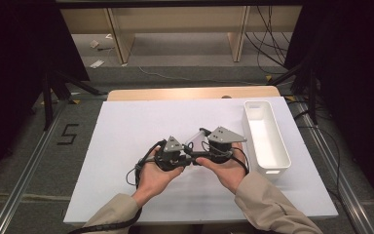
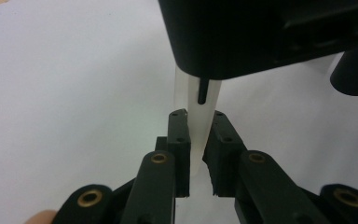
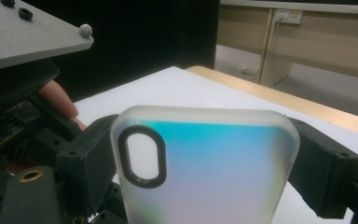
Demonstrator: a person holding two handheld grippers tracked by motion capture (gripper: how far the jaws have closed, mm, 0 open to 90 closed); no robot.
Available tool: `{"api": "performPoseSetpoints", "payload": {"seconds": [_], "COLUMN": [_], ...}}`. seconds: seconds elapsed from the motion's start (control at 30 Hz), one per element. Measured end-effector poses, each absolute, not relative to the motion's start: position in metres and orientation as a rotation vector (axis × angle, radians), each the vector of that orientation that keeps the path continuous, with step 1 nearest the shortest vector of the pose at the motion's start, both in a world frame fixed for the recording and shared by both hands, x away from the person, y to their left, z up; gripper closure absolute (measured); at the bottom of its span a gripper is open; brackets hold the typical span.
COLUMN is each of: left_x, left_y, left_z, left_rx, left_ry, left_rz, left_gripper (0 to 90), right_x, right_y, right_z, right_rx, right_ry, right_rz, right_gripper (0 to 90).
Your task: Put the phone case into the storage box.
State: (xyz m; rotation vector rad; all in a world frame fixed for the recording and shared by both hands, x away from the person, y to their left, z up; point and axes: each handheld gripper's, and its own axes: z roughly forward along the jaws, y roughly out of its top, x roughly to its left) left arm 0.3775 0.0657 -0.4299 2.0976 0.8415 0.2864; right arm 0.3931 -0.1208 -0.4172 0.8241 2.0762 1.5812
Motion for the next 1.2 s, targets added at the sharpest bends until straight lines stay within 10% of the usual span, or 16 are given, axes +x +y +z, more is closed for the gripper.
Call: {"api": "performPoseSetpoints", "payload": {"seconds": [0.27,0.57,0.77,1.2], "left_x": [0.377,0.375,0.375,0.373], "left_y": [0.066,0.068,0.085,0.110], "left_z": [-0.428,-0.418,-0.409,-0.412], "left_rx": [2.056,1.976,1.926,1.915], "left_ry": [0.799,0.745,0.698,0.695], "left_rz": [0.281,0.342,0.354,0.384], "left_gripper": [75.6,23.7,7.2,3.7], "right_x": [0.393,0.397,0.400,0.402], "right_y": [-0.123,-0.135,-0.149,-0.168], "right_z": [-0.414,-0.405,-0.400,-0.393], "right_rx": [0.827,0.823,0.824,0.836], "right_ry": [2.066,2.034,2.017,1.985], "right_rz": [1.593,1.621,1.630,1.634], "right_gripper": [18.0,18.0,18.0,18.0]}}
